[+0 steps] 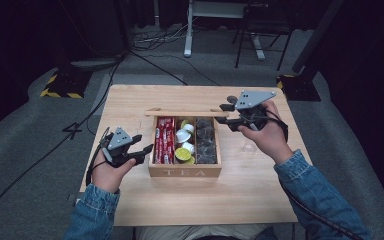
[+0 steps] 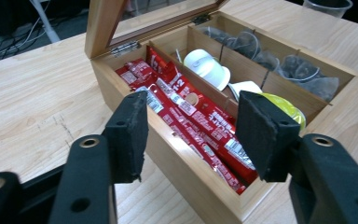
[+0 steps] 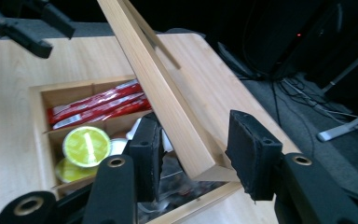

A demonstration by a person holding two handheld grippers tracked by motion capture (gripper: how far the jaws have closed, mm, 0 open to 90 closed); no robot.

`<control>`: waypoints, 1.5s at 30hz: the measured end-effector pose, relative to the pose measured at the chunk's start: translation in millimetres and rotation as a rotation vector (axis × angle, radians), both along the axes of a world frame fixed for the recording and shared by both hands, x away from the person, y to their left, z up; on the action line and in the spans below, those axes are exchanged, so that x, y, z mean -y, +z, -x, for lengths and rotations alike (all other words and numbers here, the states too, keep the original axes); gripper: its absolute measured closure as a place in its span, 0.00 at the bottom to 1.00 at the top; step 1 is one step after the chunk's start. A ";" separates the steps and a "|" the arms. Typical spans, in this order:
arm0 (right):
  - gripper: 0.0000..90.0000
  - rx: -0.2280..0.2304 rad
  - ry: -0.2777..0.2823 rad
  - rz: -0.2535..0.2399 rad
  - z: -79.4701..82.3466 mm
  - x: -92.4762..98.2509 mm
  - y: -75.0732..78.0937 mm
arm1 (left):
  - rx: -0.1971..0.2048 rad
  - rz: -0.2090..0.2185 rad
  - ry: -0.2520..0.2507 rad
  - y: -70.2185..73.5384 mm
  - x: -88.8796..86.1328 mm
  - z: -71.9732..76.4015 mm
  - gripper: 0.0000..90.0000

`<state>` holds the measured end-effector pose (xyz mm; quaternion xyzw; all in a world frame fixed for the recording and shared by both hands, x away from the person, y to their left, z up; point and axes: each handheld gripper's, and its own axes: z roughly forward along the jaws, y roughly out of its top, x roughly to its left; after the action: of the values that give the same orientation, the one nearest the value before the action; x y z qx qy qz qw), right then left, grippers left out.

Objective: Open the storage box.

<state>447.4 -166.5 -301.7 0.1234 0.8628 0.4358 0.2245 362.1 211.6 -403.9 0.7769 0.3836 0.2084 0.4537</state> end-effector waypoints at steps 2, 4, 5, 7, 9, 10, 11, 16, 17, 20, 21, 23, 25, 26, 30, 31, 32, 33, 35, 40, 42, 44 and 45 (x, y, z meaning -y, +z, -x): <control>0.65 0.006 -0.004 -0.002 -6.2 -1.4 5.6 | 0.000 -0.008 0.003 -0.8 -2.0 -1.0 0.47; 0.66 0.007 -0.011 -0.010 -14.6 -2.4 11.3 | -0.003 -0.002 0.010 -1.5 -3.2 -0.9 0.47; 0.66 0.007 -0.011 -0.010 -14.6 -2.4 11.3 | -0.003 -0.002 0.012 -1.7 -4.2 -0.8 0.47; 0.66 0.010 -0.023 -0.026 -24.2 -3.2 17.0 | -0.004 0.001 0.019 -2.1 -6.2 -0.2 0.47; 0.66 0.009 -0.026 -0.029 -26.4 -3.4 18.2 | -0.005 0.001 0.022 -2.2 -7.9 0.4 0.47; 0.66 0.012 -0.039 -0.038 -32.1 -3.8 21.2 | -0.006 0.000 0.024 -2.3 -8.8 0.7 0.47; 0.66 0.013 -0.044 -0.044 -35.1 -4.0 22.5 | -0.009 0.003 0.031 -2.6 -9.9 1.4 0.47; 0.66 0.022 -0.066 -0.061 -47.6 -5.0 26.7 | -0.010 0.003 0.036 -3.4 -12.6 1.9 0.46; 0.65 0.024 -0.071 -0.062 -49.8 -5.3 27.5 | -0.009 0.005 0.038 -3.6 -12.9 1.8 0.46; 0.65 0.028 -0.080 -0.066 -54.6 -6.1 29.1 | -0.010 0.007 0.040 -3.9 -13.3 1.6 0.46; 0.65 0.031 -0.091 -0.071 -60.5 -6.8 30.7 | -0.012 0.009 0.039 -3.8 -13.7 1.4 0.46; 0.65 0.031 -0.098 -0.074 -65.2 -7.2 32.1 | -0.014 0.010 0.040 -3.8 -13.8 1.4 0.46; 0.64 0.032 -0.103 -0.074 -67.5 -7.7 32.9 | -0.013 0.009 0.041 -3.9 -14.2 0.9 0.46; 0.65 0.033 -0.109 -0.072 -69.8 -8.3 33.5 | -0.013 0.010 0.040 -4.1 -14.4 0.5 0.46; 0.64 0.032 -0.129 -0.074 -79.9 -9.7 35.6 | -0.017 0.014 0.042 -4.7 -14.2 -0.3 0.46; 0.63 0.029 -0.142 -0.078 -85.4 -10.6 36.8 | -0.016 0.011 0.040 -4.8 -14.3 -0.7 0.46; 0.63 0.029 -0.142 -0.078 -85.4 -10.6 36.8 | -0.015 0.012 0.040 -5.0 -14.3 -0.9 0.46; 0.62 0.024 -0.151 -0.080 -89.5 -11.2 37.7 | -0.014 0.011 0.040 -5.0 -14.5 -1.2 0.46; 0.62 0.023 -0.156 -0.082 -92.1 -11.4 38.1 | -0.017 0.014 0.041 -5.1 -15.1 -1.2 0.46; 0.60 0.012 -0.181 -0.103 -104.9 -12.1 38.4 | -0.019 0.016 0.045 -5.9 -17.1 -1.7 0.45; 0.59 0.016 -0.200 -0.106 -110.8 -13.3 38.0 | -0.023 0.018 0.046 -6.3 -17.3 -1.6 0.45; 0.58 0.019 -0.210 -0.108 -113.2 -14.2 37.4 | -0.026 0.022 0.048 -6.6 -17.1 -1.5 0.45; 0.56 0.025 -0.225 -0.111 -117.4 -16.1 36.2 | -0.026 0.021 0.048 -7.0 -17.5 -1.8 0.45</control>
<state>564.8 -150.5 -265.5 0.2262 0.8150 0.4567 0.2757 363.9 229.1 -410.9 0.7653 0.4102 0.2049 0.4518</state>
